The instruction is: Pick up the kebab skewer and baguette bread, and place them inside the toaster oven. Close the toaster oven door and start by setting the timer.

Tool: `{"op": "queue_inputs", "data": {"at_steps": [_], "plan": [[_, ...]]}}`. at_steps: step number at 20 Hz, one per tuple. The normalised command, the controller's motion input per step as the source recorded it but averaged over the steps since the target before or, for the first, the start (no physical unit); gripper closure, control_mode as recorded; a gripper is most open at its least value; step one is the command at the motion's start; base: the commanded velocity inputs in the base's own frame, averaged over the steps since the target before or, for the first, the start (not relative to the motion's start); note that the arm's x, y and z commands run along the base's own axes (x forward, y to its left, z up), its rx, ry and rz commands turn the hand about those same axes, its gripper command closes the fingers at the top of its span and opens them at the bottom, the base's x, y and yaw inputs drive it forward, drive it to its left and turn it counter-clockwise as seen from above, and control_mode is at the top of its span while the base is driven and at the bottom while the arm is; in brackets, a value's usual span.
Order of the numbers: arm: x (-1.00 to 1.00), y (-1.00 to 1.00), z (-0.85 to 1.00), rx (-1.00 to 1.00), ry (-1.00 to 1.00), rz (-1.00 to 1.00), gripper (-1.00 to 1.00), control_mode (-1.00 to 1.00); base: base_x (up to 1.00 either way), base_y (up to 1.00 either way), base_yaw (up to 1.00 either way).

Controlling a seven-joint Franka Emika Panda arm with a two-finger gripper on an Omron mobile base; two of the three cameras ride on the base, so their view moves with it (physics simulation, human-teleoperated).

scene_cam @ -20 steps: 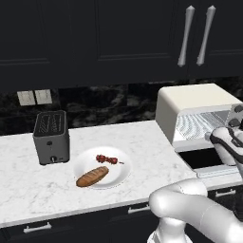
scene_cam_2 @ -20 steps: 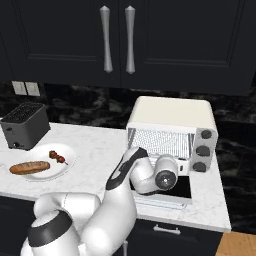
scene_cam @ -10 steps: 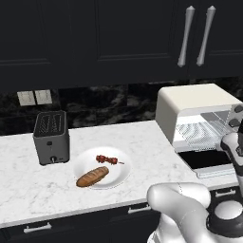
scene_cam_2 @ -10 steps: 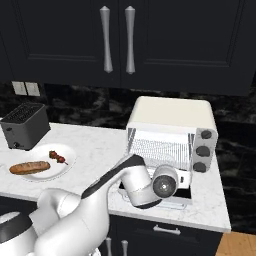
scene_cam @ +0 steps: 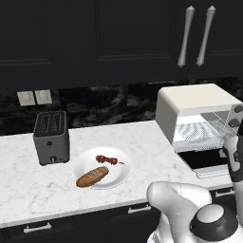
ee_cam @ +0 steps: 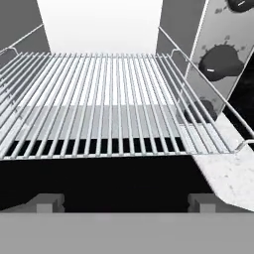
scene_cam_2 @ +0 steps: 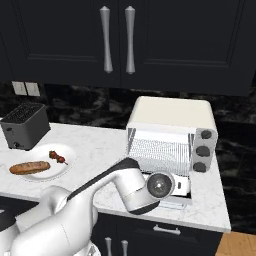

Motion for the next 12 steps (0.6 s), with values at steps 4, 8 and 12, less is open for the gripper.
{"op": "queue_inputs", "data": {"at_steps": [4, 8, 12], "plan": [[-0.03, 0.12, 0.84, 0.0, 0.14, 0.0, -1.0, -1.0, 0.0, 0.0, 0.0], [-0.02, 0.52, 0.69, -0.01, 0.29, 0.05, -1.0, -1.0, 0.0, 0.0, 0.0], [-0.31, 0.84, 0.29, -0.07, 0.15, 0.16, -1.0, -1.0, 0.0, 0.0, 0.0]]}}
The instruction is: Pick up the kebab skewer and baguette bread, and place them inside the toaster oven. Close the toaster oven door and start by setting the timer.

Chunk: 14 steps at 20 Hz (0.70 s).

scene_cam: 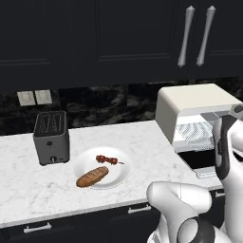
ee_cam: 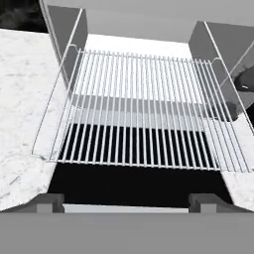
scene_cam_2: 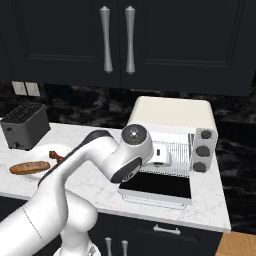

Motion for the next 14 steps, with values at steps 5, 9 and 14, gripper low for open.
{"op": "queue_inputs", "data": {"at_steps": [5, 9, 14], "plan": [[-0.36, 1.0, 0.04, -0.04, 0.1, 0.35, -1.0, -1.0, 0.0, 0.0, 0.0], [-0.24, 0.99, 0.04, -0.01, 0.09, 0.24, -1.0, -1.0, 0.0, 0.0, 0.0], [0.0, 0.9, 0.14, 0.0, 0.12, 0.0, -1.0, -1.0, 0.0, 0.0, 0.0]]}}
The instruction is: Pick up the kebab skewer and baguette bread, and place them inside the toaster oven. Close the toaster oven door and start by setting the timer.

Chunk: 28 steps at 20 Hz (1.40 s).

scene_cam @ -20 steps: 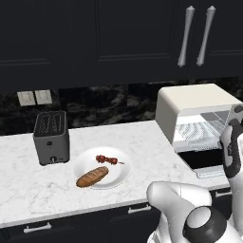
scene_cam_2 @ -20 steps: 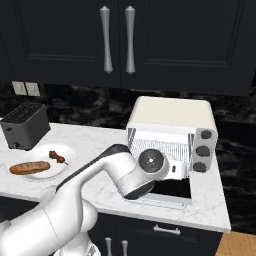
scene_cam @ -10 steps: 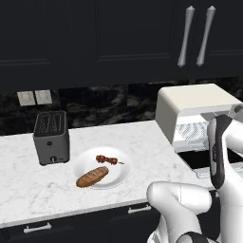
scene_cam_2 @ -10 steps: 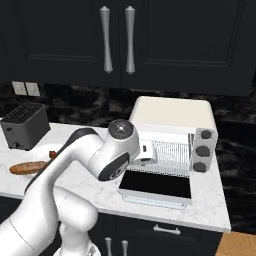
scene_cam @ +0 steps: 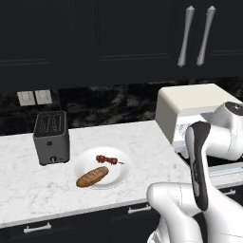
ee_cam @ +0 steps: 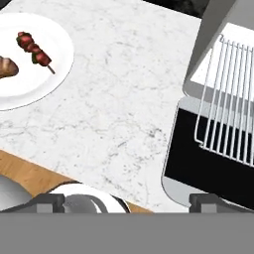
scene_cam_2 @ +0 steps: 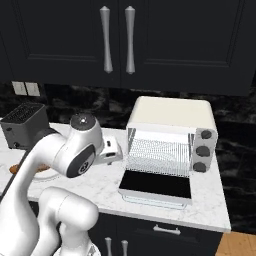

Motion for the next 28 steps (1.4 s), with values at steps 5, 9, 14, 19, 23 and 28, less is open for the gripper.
{"op": "queue_inputs", "data": {"at_steps": [5, 9, 14, 19, 23, 28], "plan": [[0.02, 0.76, 0.1, 0.0, 0.12, -0.13, -1.0, -1.0, 0.0, 0.0, 0.0], [0.0, 0.58, 0.1, 0.01, 0.13, -0.19, -1.0, -1.0, 0.0, 0.0, 0.0], [0.0, 0.56, 0.1, 0.04, 0.15, -0.2, -1.0, -1.0, 0.0, 0.0, 0.0], [0.0, 0.62, 0.02, 0.07, 0.13, -0.24, -1.0, -1.0, 0.0, 0.0, 0.0], [0.0, 0.82, 0.0, 0.0, 0.05, -0.31, -1.0, -1.0, 0.0, 0.0, 0.0], [0.0, 0.76, -0.01, 0.01, 0.0, -0.33, -1.0, -1.0, 0.0, 0.0, 0.0]]}}
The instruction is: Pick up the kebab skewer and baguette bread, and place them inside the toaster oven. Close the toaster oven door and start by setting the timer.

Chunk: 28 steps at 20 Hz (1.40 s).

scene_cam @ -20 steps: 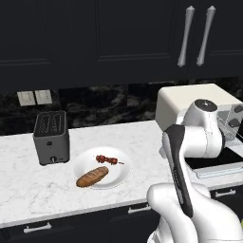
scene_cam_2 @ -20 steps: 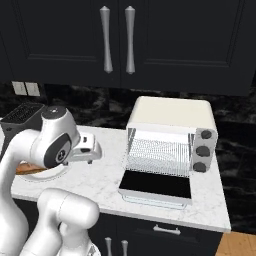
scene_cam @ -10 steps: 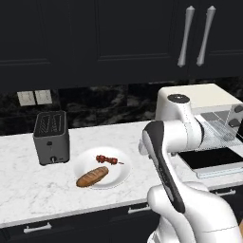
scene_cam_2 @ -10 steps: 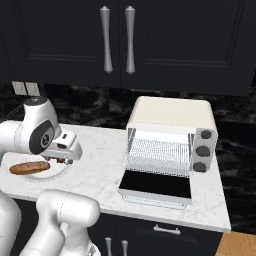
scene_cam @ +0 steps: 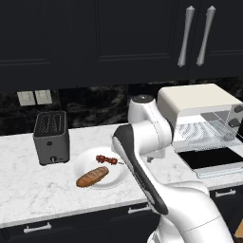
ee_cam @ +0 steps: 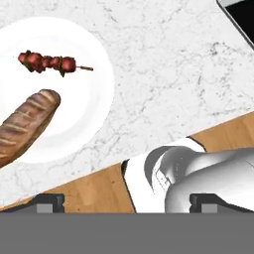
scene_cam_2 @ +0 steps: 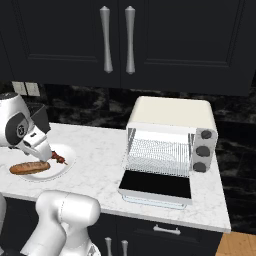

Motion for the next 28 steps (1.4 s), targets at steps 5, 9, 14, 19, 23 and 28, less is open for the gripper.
{"op": "queue_inputs", "data": {"at_steps": [5, 9, 14, 19, 23, 28], "plan": [[0.04, 0.42, -0.15, 0.08, 0.02, -0.26, -1.0, -1.0, 0.0, 0.0, 0.0], [0.36, 0.41, -0.34, 0.09, 0.1, -0.17, -1.0, -1.0, 0.0, 0.0, 0.0], [0.42, 0.31, -0.25, 0.05, 0.08, -0.19, -1.0, -1.0, 0.0, 0.0, 0.0], [0.44, 0.32, -0.21, 0.0, 0.06, 0.0, -1.0, -1.0, 0.0, 0.0, 0.0], [0.46, 0.45, -0.28, 0.0, 0.09, 0.0, -1.0, -1.0, 0.0, 0.0, 0.0], [0.35, 0.45, -0.4, 0.0, 0.05, 0.0, -1.0, -1.0, 0.0, 0.0, 0.0]]}}
